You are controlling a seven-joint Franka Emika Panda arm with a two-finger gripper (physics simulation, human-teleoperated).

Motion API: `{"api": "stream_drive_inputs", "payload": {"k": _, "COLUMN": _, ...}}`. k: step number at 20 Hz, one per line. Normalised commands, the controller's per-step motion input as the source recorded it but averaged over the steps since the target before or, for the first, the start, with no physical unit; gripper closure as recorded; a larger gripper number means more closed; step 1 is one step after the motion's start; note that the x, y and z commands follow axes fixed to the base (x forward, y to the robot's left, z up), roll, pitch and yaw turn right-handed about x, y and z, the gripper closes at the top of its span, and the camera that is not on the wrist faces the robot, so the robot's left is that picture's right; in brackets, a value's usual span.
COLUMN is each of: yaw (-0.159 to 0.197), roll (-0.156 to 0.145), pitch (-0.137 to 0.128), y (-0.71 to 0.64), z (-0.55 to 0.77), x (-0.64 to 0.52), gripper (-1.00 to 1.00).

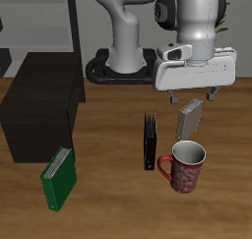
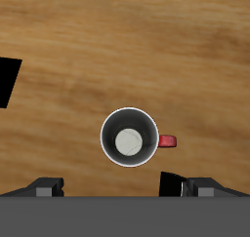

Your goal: Place the red mug on top of the shelf

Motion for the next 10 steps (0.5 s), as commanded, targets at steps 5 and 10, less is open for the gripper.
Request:
{"api": "stream_drive_inputs", "payload": {"k": 5, "yaw": 0.003, "roll": 0.001, "pitch": 0.018, "y": 0.14, "z": -0.26, "x": 0.17, "gripper": -1.00}}
{"api": "stream_drive_inputs", "payload": {"k": 10, "yaw": 0.009, "roll": 0.007, "pitch": 0.021, "y": 0.16, "z": -0.31, "x": 0.15, "gripper": -1.00}}
